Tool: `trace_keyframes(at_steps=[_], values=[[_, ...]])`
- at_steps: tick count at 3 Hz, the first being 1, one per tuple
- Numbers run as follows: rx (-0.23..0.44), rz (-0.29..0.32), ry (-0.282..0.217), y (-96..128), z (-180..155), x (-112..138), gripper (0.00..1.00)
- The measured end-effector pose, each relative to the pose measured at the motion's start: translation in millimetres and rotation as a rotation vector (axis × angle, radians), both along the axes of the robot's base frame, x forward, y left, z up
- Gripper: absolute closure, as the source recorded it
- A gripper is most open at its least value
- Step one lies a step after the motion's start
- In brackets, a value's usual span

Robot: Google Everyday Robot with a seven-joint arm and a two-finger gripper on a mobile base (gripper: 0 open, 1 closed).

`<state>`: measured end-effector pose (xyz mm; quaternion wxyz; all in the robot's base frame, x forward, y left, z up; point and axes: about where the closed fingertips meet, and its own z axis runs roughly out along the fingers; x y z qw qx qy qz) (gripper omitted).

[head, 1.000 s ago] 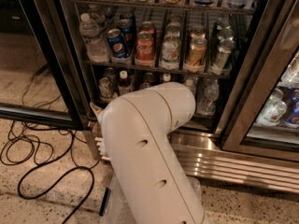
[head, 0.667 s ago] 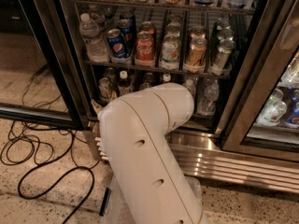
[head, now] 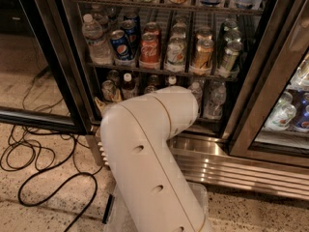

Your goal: Pick 7up can from bottom shelf of fridge

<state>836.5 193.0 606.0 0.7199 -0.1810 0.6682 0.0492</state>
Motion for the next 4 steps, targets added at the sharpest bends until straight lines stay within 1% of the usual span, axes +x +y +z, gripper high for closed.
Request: trace_keyframes(at_steps=[2,3,4], values=[[-0.022,-0.035,0.000,-16.6,0.9,14.8,0.34],[-0.032,-0.052,0.002,-24.5,0.9,23.1,0.33],[-0.031,-0.061,0.010,-26.6,-1.7,30.3,0.32]])
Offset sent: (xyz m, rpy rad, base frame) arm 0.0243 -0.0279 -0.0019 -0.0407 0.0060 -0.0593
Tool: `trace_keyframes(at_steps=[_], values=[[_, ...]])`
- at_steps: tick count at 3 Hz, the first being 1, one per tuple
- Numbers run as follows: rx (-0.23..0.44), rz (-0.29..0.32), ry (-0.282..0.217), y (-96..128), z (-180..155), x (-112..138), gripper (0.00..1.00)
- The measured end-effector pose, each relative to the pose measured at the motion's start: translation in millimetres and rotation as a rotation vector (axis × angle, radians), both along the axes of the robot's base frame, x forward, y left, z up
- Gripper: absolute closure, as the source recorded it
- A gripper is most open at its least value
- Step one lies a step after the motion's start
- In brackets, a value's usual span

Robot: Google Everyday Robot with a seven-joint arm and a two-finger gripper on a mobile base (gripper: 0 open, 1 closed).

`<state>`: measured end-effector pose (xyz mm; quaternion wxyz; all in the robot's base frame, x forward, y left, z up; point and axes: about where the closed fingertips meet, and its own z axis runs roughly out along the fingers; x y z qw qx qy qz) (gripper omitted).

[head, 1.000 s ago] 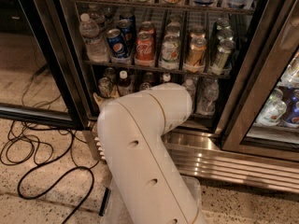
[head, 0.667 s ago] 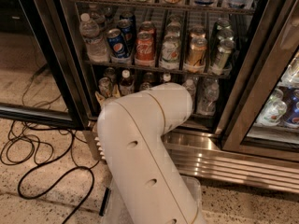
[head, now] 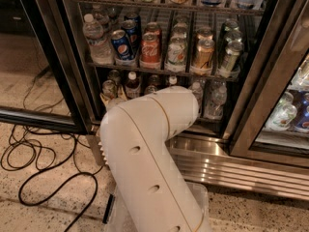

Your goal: Pick 7up can from bottom shelf of fridge

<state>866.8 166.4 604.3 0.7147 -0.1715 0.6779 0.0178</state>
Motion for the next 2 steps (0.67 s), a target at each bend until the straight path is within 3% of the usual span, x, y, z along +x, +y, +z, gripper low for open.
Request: trace_keyframes(at_steps=[1,2], values=[[0.000,0.000,0.000,2.9,0.0,-0.4,0.32],[0.000,0.005,0.005,5.7,-2.6,2.2,0.51]])
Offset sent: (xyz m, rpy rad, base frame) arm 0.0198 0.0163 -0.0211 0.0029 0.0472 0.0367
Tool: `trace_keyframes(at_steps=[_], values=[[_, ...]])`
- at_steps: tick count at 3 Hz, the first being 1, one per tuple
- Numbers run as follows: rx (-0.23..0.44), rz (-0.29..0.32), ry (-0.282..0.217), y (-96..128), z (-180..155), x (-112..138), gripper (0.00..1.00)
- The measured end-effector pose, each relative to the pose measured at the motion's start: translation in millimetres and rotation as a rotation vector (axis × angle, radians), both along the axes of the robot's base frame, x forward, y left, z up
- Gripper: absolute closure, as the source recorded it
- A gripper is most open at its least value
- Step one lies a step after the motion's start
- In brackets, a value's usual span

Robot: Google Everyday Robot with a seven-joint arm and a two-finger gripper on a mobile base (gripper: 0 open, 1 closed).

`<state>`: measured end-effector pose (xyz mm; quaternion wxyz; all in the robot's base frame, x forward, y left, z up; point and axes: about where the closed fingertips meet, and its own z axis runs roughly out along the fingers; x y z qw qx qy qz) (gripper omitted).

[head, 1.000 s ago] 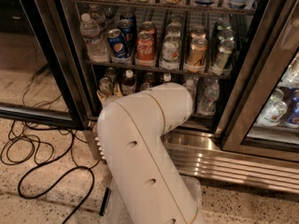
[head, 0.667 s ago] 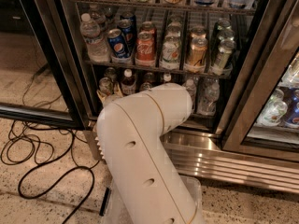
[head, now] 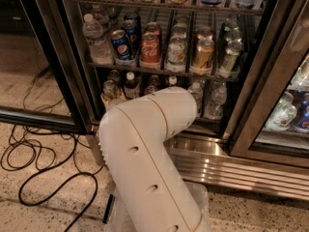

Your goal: Pick 7up can from bottom shelf of fridge

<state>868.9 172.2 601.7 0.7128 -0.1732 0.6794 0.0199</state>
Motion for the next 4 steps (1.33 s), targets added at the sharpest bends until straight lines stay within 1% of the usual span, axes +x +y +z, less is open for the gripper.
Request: trace_keyframes(at_steps=[2,3,4], values=[[0.000,0.000,0.000,0.0,0.1,0.0,0.97],[0.019,0.031,0.014,5.9,7.9,-7.0,1.00],[0.050,0.060,0.026,11.9,19.4,-18.6,1.00]])
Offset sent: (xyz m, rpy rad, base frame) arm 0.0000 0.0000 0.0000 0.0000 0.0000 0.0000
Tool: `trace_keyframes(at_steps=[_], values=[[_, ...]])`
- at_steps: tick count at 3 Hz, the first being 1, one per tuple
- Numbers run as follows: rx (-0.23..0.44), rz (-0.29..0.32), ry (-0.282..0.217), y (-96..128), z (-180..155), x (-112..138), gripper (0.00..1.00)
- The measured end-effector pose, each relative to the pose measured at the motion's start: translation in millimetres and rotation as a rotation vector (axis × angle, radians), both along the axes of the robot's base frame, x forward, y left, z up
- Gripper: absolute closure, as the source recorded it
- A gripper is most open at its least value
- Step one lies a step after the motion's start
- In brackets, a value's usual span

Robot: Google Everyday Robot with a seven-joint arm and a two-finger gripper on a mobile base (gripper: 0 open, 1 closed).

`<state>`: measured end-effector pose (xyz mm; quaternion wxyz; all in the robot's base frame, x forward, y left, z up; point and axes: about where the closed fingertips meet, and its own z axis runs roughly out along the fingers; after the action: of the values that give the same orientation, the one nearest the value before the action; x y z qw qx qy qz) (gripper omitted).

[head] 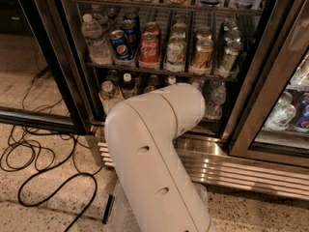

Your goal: Pick 7up can from bottom shelf of fridge

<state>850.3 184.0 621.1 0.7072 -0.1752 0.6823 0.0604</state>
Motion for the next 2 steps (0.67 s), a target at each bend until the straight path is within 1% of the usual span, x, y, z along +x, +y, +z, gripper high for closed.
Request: trace_keyframes(at_steps=[1,2], values=[[0.038,0.006,0.015,0.0,15.5,-23.7,1.00],[0.065,0.002,0.053,-4.4,20.5,-45.5,1.00]])
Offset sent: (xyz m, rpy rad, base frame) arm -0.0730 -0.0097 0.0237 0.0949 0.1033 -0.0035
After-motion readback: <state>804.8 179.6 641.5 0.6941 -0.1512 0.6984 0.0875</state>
